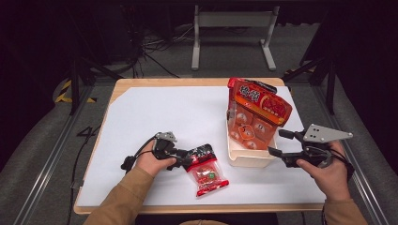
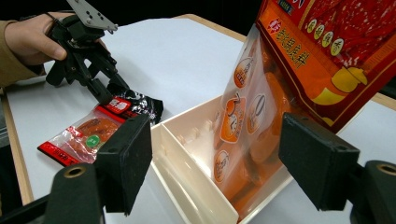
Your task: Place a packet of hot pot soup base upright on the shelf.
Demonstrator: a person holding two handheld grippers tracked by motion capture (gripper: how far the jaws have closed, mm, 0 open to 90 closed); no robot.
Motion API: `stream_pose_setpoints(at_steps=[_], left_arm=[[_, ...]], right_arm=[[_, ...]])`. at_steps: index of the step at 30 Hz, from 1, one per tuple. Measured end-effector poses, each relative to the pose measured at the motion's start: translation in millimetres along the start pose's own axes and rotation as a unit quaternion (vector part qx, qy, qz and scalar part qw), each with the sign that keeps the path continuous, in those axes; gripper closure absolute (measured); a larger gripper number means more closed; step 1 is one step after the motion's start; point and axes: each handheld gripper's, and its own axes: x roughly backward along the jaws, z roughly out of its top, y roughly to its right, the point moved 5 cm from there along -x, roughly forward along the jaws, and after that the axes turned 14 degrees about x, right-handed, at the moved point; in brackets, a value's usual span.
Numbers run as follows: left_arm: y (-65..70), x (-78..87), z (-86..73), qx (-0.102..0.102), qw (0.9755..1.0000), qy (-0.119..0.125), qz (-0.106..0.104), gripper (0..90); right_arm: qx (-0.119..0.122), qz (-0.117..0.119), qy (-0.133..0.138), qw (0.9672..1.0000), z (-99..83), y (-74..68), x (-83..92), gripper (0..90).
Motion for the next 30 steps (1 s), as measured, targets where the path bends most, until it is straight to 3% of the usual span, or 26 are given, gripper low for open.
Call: stream_pose_setpoints(at_steps=[17,30], left_arm=[[0.3,0.2,-2.9,-0.024,0.9995,-0.008,0.020,85.8],[8.8,11.2,3.8,-0.028,0.9995,0.017,0.003,89.9]], right_arm=[[-0.002,-0.001,0.004,1.0000,-0.9,0.7,-1.3,27.0],[-0.007,-0.008,0.011,0.9999,-1.0,4.1,2.7,27.8]])
